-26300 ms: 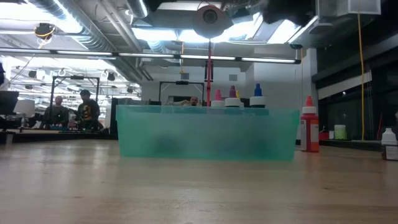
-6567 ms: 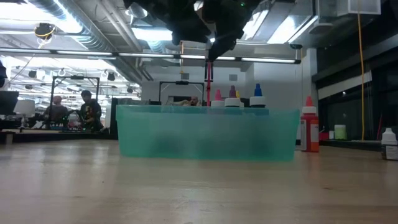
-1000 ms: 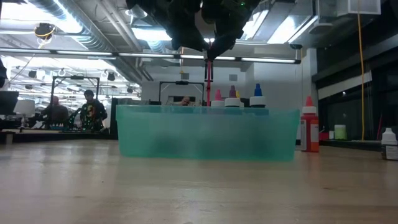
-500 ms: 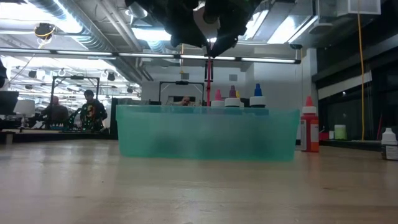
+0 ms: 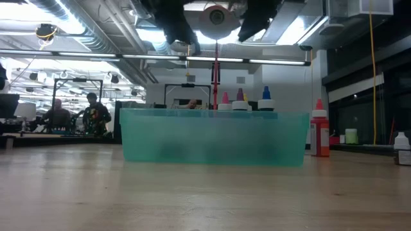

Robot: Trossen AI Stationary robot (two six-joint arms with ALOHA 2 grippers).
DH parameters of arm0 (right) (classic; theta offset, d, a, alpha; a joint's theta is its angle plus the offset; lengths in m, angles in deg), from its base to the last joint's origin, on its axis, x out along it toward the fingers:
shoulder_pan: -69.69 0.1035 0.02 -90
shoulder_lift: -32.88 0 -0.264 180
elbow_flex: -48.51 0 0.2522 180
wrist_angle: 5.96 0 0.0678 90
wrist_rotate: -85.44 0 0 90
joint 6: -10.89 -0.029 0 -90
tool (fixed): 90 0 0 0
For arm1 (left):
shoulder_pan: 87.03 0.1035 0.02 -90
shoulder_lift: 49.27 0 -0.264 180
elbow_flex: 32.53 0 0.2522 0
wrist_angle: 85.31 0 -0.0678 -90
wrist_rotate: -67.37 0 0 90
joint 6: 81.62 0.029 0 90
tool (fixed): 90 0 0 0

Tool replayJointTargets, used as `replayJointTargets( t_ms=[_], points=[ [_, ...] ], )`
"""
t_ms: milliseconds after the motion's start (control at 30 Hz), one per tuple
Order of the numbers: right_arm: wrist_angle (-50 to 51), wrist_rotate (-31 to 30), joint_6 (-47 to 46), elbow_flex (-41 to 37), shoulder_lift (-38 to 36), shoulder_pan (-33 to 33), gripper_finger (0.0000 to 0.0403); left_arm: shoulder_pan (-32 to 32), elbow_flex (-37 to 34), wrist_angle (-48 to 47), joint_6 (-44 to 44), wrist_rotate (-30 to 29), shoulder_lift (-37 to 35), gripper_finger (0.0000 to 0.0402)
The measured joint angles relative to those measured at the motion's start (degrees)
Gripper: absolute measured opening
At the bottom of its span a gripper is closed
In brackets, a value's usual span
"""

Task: Pick & Place food coloring
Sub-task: Put the small pink food coloring bottle into the green bin

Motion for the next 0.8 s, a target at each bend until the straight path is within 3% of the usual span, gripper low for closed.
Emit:
replayJointTargets(
  t_ms=[233,400,633,800],
  points=[
    [-19.5,0.6,-8.5,-20.6,-14.2,0.2,0.0156,-3.1,-6.2,8.7,-0.2,3.0,-0.3,0.0055],
    [-31.6,0.5,-16.4,-30.9,-21.4,2.2,0.0155,-3.4,-8.2,8.5,1.4,3.0,0.1,0.0055],
    [-41.3,-8.5,-16.2,-33.9,-23.4,4.9,0.0155,-3.3,-13.6,13.3,3.1,2.7,0.3,0.0056],
    [-42.2,-9.2,-13.3,-33.8,-23.2,5.2,0.0155,-3.3,-16.9,19.0,0.5,2.3,0.7,0.0056]
  ],
)
